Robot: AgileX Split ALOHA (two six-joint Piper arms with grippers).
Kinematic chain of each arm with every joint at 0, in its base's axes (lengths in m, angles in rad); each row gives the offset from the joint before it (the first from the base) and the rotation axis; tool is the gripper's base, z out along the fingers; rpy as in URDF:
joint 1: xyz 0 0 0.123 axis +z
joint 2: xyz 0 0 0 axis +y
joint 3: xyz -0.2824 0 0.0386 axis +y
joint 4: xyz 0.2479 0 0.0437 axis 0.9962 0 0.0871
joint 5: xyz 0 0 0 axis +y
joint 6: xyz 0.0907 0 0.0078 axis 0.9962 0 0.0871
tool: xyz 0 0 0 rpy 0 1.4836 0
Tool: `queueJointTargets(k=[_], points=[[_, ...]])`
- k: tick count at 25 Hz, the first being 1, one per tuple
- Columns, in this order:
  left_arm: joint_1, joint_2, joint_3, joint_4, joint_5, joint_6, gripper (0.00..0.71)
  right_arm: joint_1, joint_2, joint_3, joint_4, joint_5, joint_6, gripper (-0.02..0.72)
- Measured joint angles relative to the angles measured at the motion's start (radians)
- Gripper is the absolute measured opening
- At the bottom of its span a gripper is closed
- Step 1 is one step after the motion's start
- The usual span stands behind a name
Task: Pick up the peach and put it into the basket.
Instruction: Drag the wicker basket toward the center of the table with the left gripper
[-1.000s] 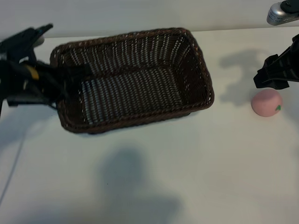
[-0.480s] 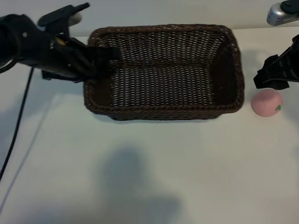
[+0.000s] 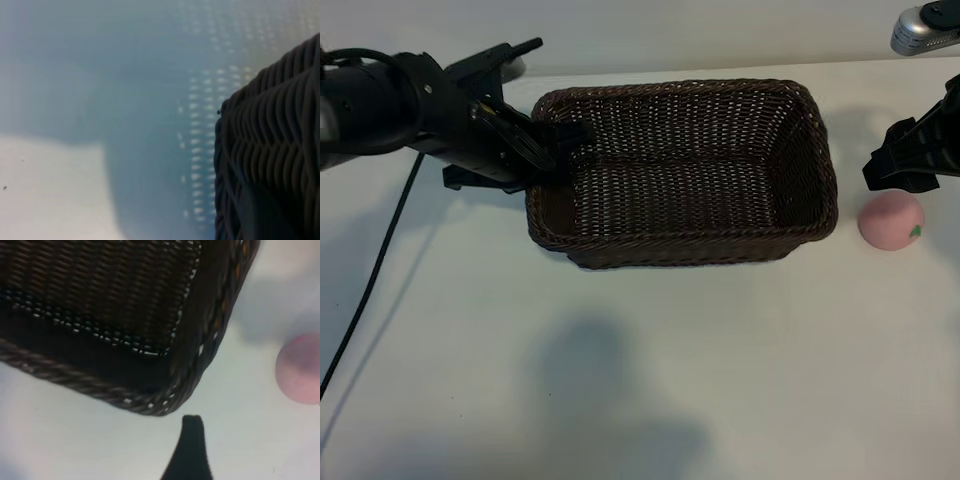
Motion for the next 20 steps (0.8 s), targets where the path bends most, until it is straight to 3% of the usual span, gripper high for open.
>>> queueJointTargets(k=[20], points=[[0.0,0.061,0.0,-0.022,-0.042,-0.008,0.163,0.0,0.0,0.0,0.0,0.0,0.0,0.594]])
